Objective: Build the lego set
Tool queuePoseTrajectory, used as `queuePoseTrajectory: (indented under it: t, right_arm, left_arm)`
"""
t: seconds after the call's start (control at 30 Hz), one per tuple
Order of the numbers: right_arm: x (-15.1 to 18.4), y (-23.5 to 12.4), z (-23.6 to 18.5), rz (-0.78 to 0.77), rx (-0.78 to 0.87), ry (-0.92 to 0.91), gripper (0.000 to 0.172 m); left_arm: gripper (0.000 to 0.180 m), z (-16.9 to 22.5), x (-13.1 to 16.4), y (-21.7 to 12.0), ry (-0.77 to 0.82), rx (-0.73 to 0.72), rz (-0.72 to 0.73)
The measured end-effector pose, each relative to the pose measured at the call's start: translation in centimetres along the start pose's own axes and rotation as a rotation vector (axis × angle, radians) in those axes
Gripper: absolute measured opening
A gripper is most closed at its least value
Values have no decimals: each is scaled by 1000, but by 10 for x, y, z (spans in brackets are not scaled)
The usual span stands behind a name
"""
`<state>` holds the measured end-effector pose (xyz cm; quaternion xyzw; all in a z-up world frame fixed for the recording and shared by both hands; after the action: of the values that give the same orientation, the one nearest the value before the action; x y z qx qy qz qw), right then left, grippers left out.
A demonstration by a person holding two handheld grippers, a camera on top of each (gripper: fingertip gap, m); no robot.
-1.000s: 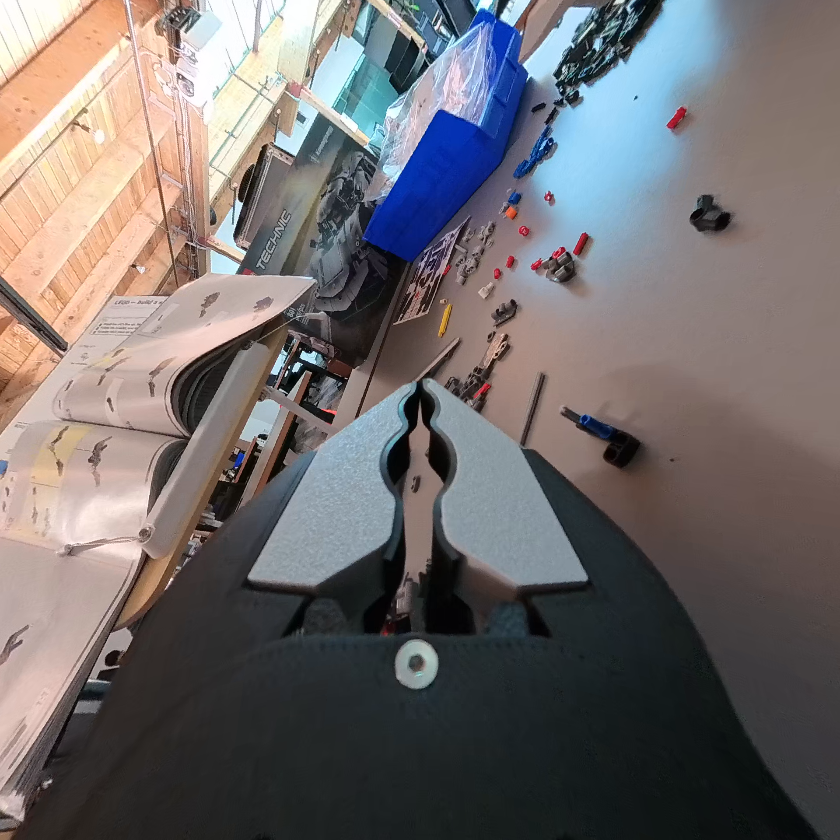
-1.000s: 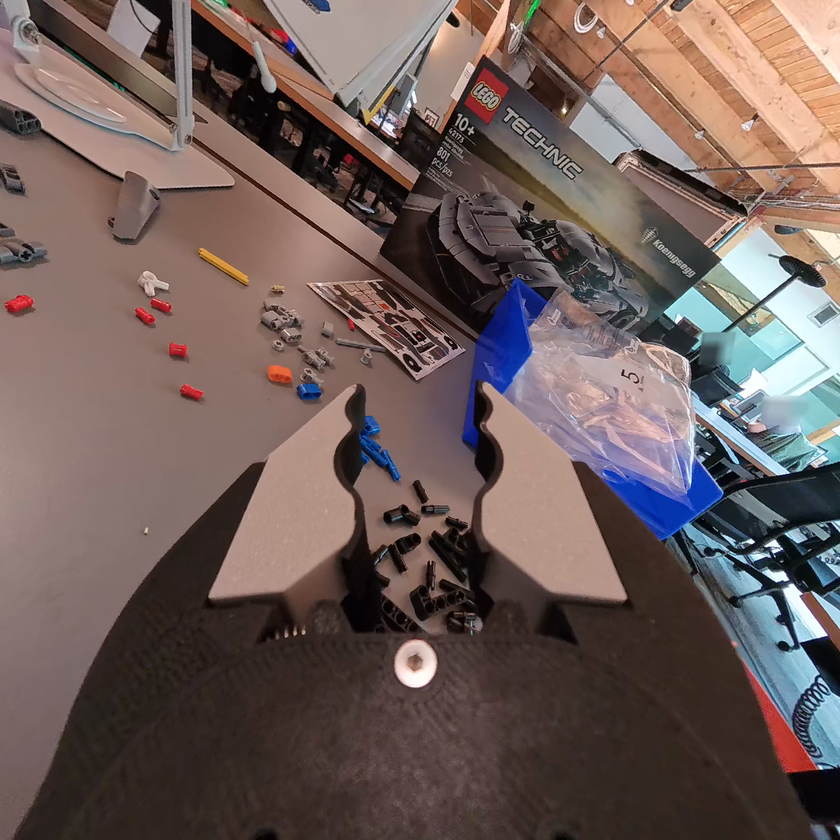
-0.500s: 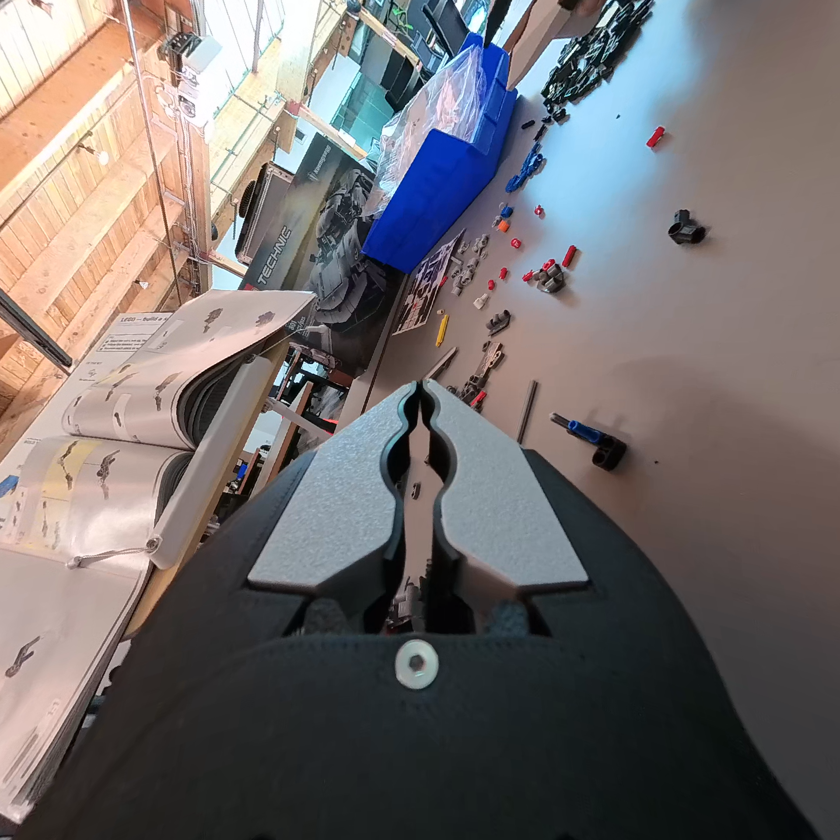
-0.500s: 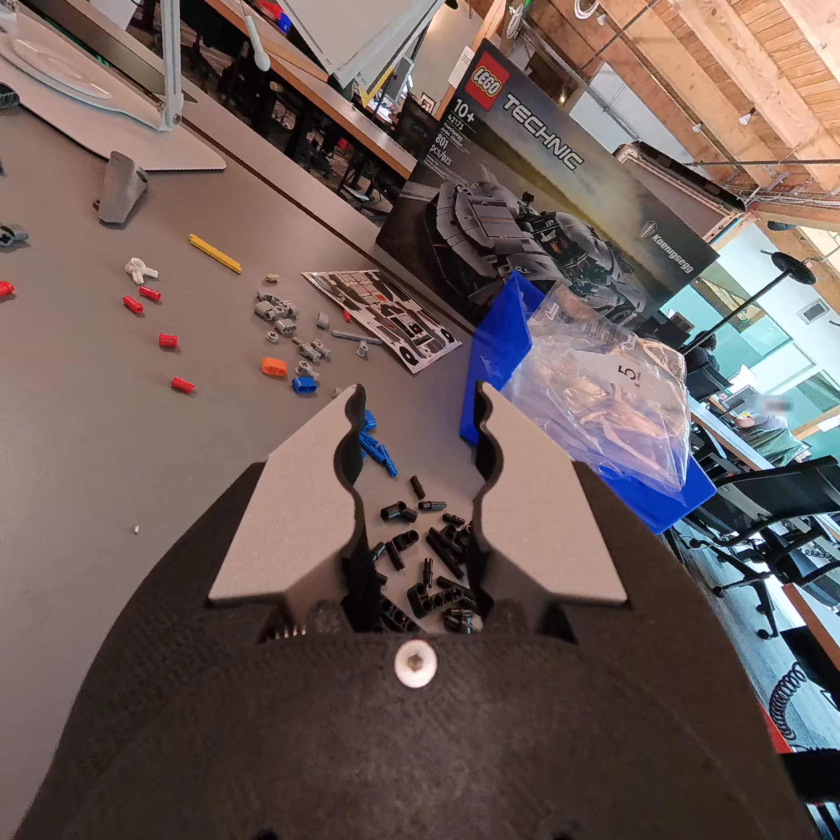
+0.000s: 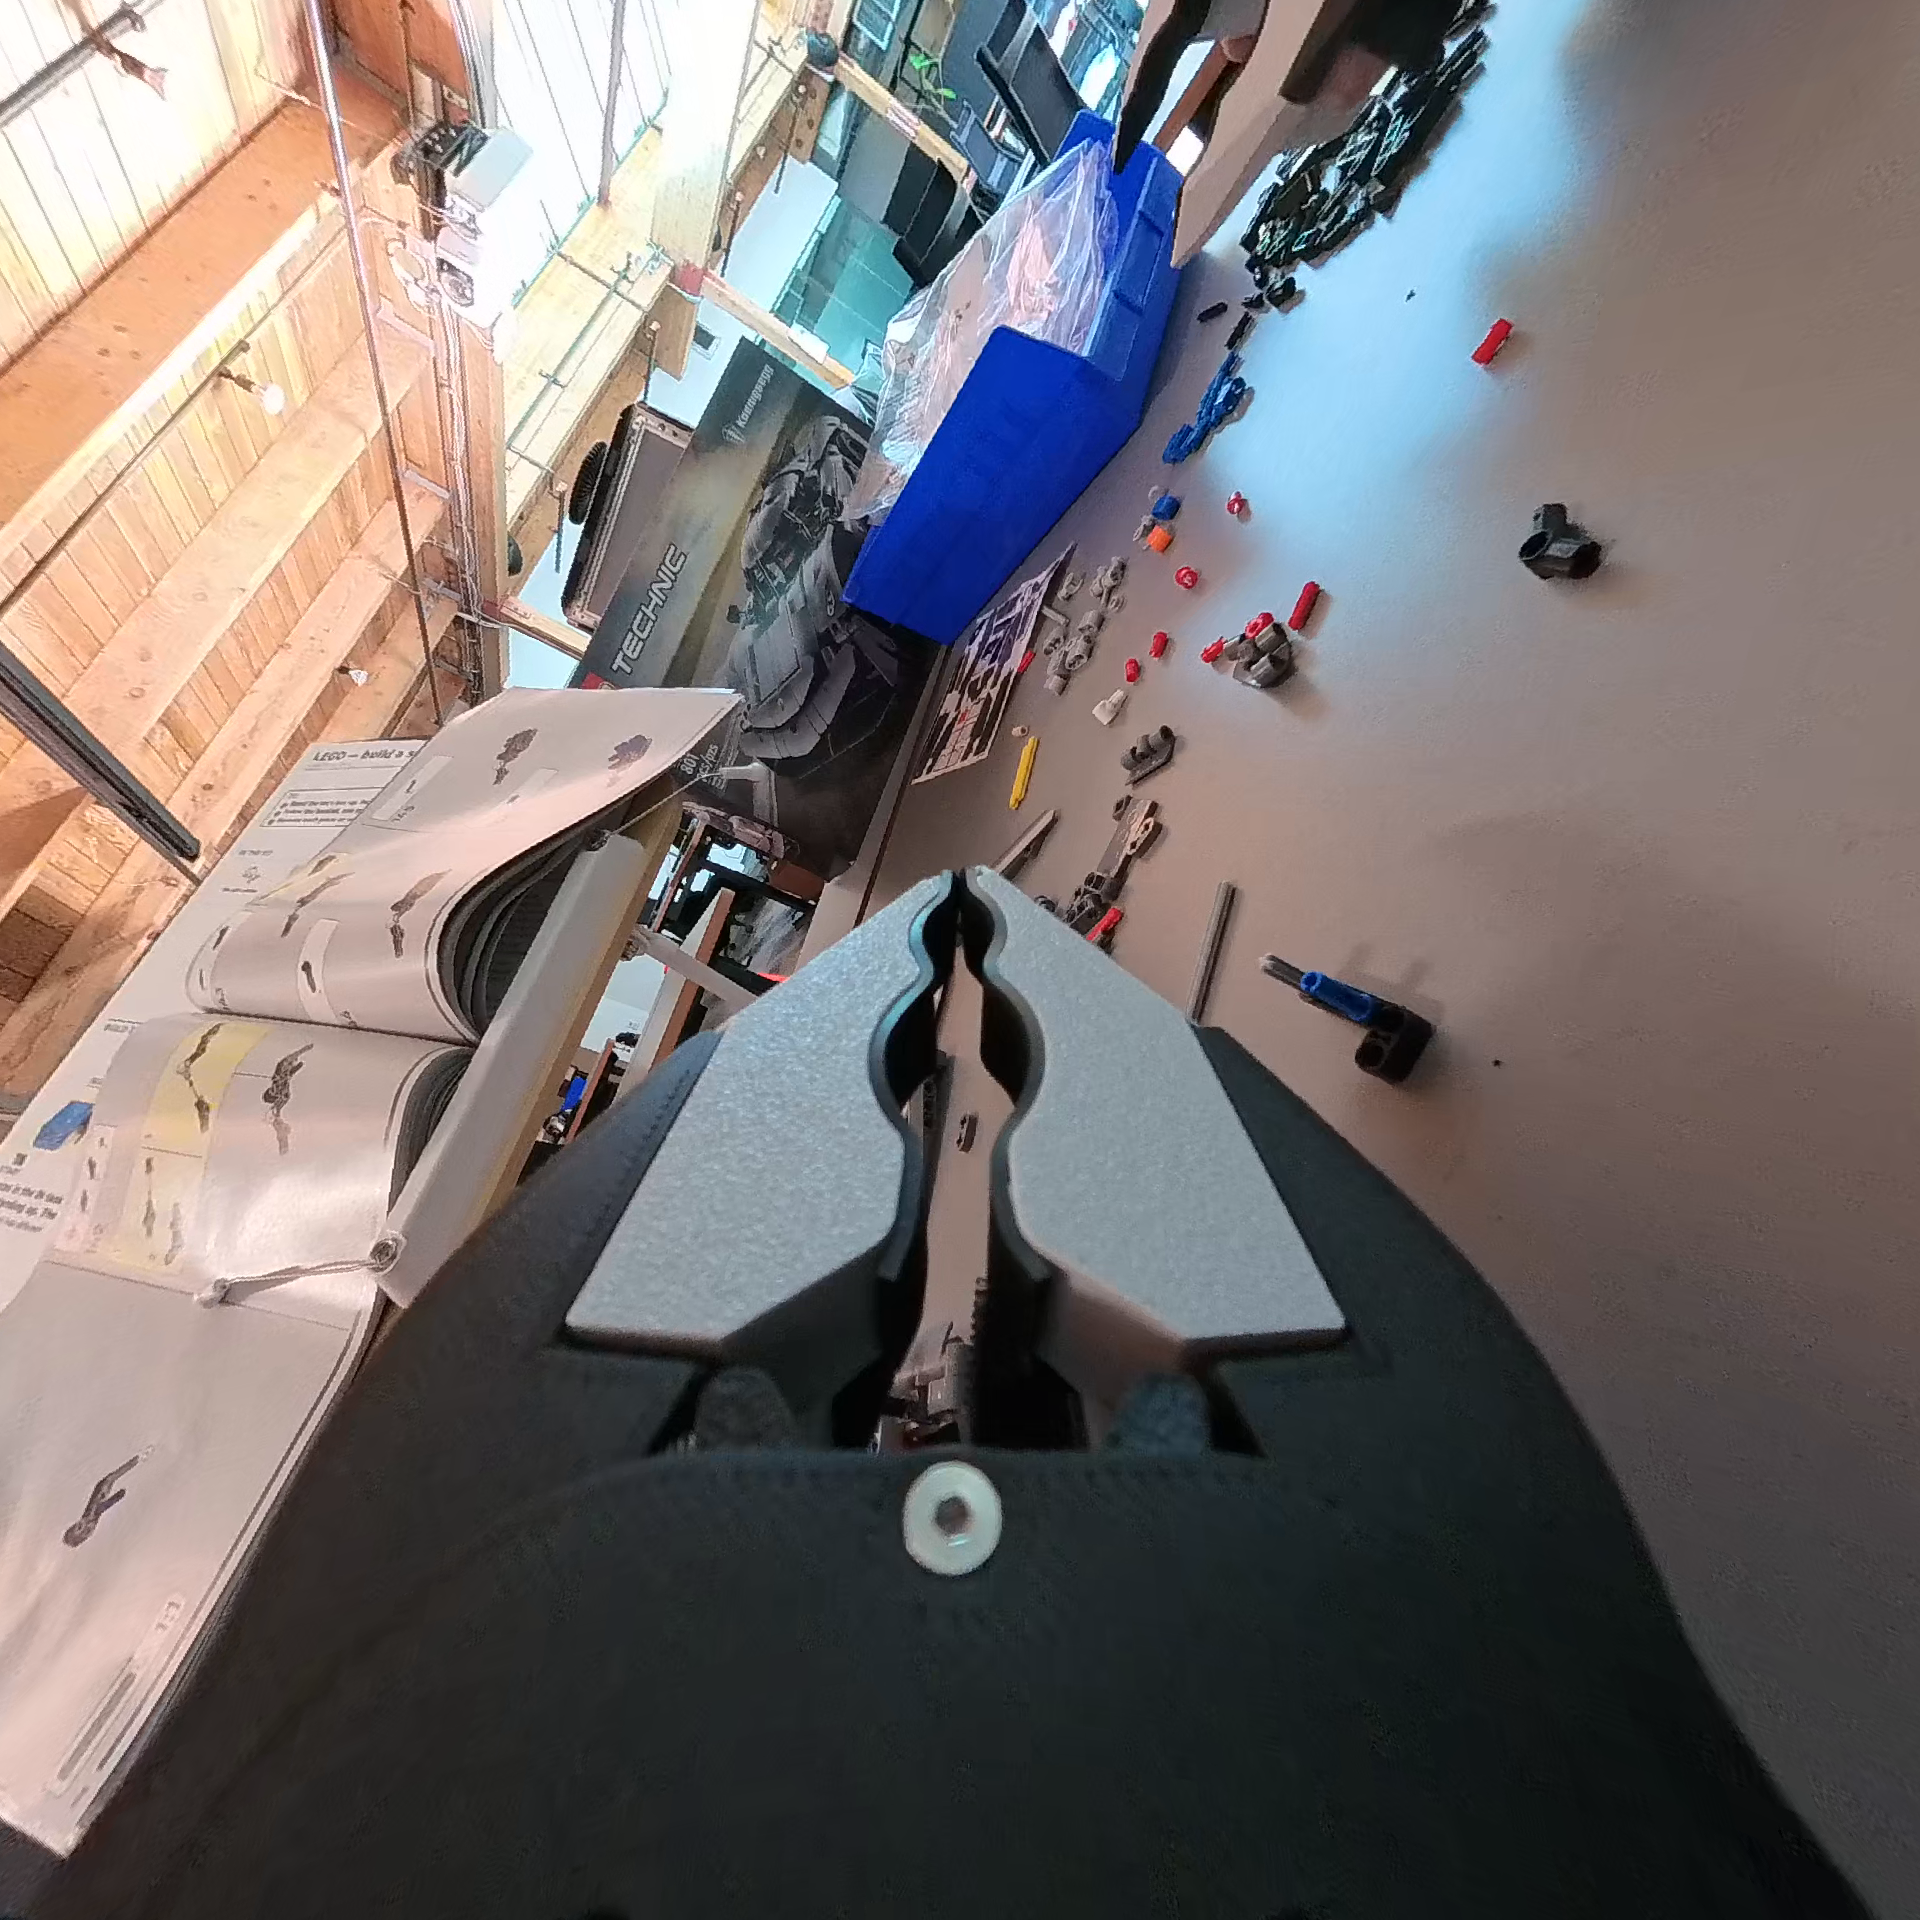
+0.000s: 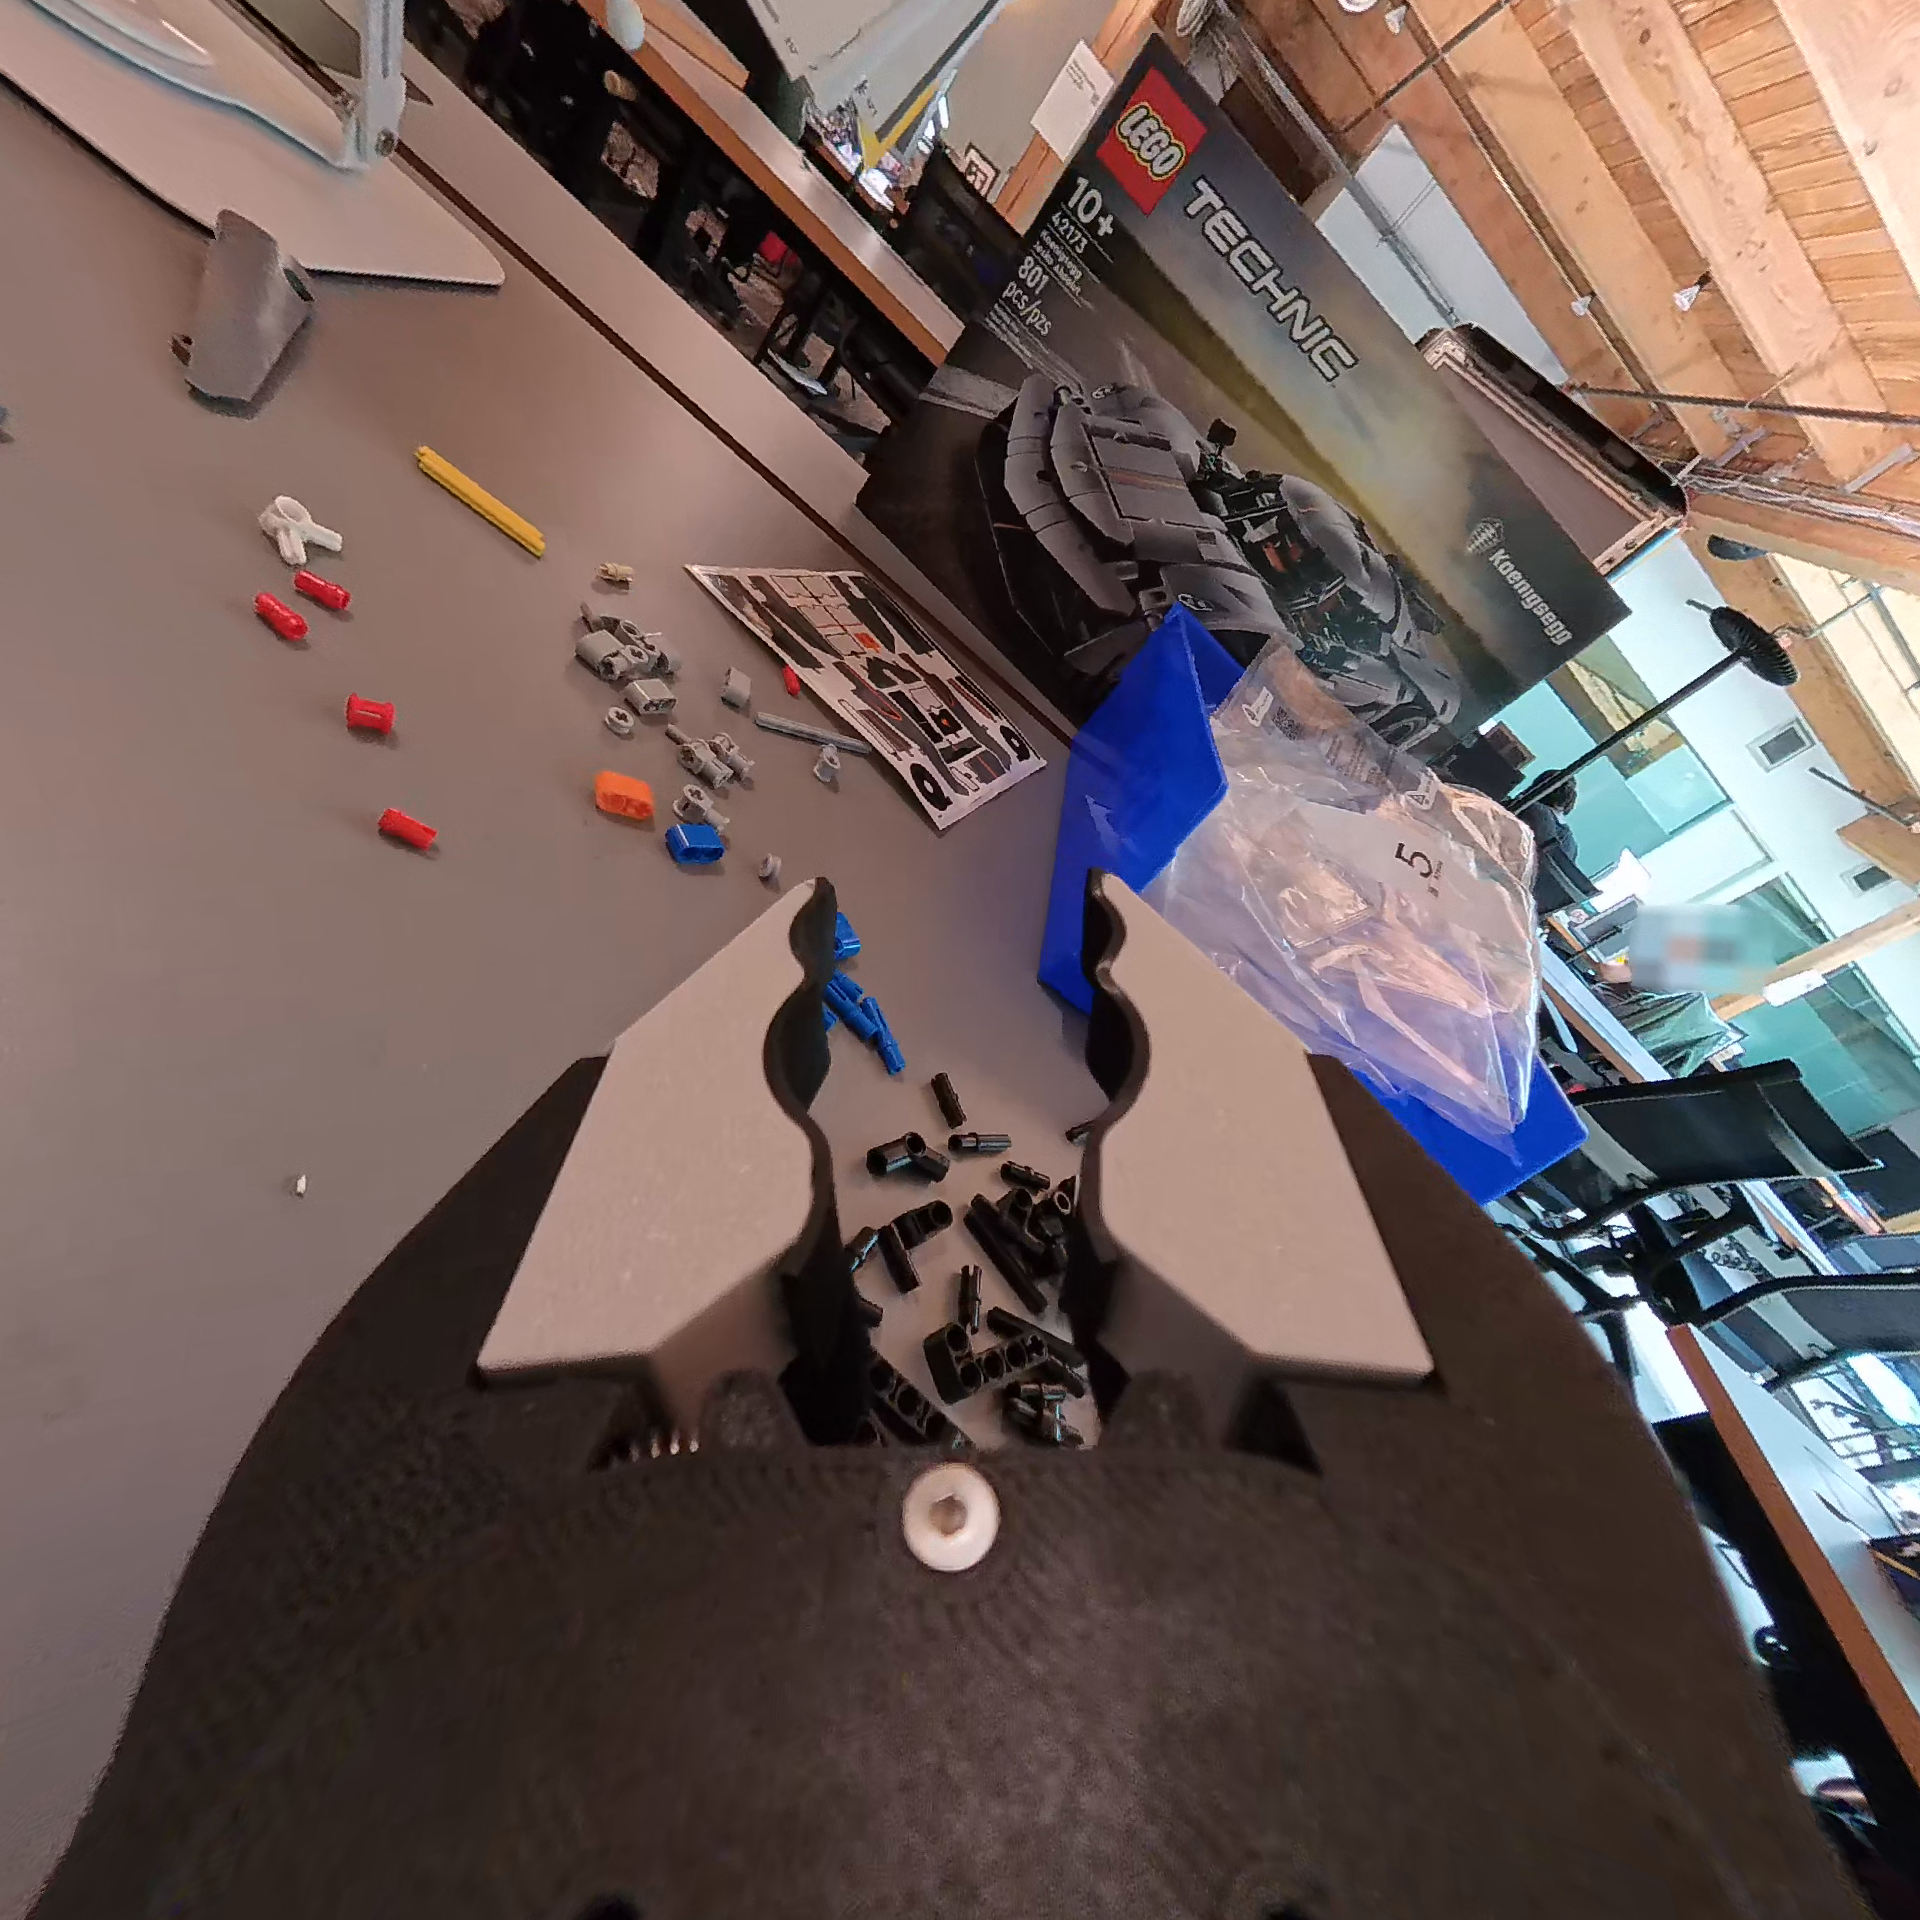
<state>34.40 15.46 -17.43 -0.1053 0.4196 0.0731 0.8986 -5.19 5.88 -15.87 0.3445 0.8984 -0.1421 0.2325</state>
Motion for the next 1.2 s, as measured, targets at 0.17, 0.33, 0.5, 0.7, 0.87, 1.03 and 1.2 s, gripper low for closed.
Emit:
queuePoseTrajectory:
  t: [0.17, 0.33, 0.5, 0.7, 0.87, 1.03, 1.2]
  right_arm:
    - [-1, 0, -5, -15, 10, -51, 45]
    - [-2, 0, -6, -21, 20, -70, 45]
    - [-1, 0, -5, -19, 24, -65, 45]
    - [-1, 0, -4, -21, 31, -70, 44]
    - [-2, -2, 1, -14, 67, -58, 43]
    - [-2, -14, 26, 58, 162, 94, 42]
    - [5, -24, 44, 116, 155, 300, 39]
  left_arm:
    - [0, 2, -2, -1, 3, 8, 8]
    - [0, 2, -4, -2, 7, 9, 16]
    - [0, 3, -5, -2, 12, 10, 17]
    - [0, 1, -4, -2, 9, 7, 14]
    - [0, 3, -4, -1, 9, 17, 16]
    - [0, 3, -2, 0, 5, 18, 9]
    - [0, 3, 0, 1, 1, 19, 2]
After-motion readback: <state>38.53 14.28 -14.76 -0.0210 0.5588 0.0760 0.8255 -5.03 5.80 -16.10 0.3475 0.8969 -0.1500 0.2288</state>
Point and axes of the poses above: each gripper's, where its closed fingertips meet, y out along the fingers, x out of its underside, z = x × y across the jaws, the point moved 8 cm from there along -y, back along the fingers
